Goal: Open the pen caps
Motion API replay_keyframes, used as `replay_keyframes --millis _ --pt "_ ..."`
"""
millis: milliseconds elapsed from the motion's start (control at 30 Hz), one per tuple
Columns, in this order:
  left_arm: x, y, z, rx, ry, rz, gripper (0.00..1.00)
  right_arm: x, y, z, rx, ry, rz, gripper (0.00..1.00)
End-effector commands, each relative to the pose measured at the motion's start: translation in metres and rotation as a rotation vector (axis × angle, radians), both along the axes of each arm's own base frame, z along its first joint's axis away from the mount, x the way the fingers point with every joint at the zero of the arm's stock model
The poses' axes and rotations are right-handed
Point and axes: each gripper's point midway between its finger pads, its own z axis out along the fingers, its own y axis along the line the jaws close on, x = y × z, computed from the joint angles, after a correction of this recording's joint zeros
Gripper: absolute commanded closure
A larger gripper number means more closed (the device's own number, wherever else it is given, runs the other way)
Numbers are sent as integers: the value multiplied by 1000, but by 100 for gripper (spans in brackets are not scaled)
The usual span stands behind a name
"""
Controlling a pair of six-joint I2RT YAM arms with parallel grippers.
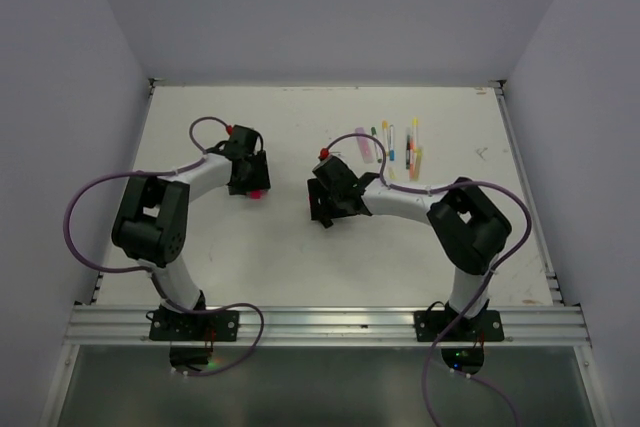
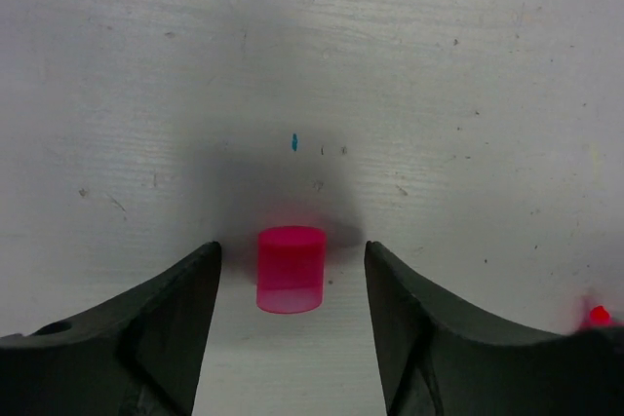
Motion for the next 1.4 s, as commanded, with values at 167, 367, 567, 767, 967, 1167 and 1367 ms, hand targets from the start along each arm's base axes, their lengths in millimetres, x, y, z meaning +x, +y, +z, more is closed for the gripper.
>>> replay_keyframes --millis 167,367,567,767,967,1167,1367 --pt "-6 6 53 -17 -78 23 14 34 -20 82 -30 -160 11 5" --pt "4 15 147 -36 -308 35 0 86 -56 104 -64 -208 -8 3" --pt "-3 39 210 16 -498 37 0 144 -90 107 -113 -236 -69 8" --pt "-27 66 224 77 -690 92 0 187 -104 80 -157 -201 -55 29" --pt "-42 77 217 109 -759 103 1 205 -116 43 -206 -144 -60 38" --pt "-40 72 206 104 -724 74 2 208 -120 16 -234 -95 -34 43" --pt "-39 67 204 87 -722 51 2 204 -114 -1 -212 -62 -12 60"
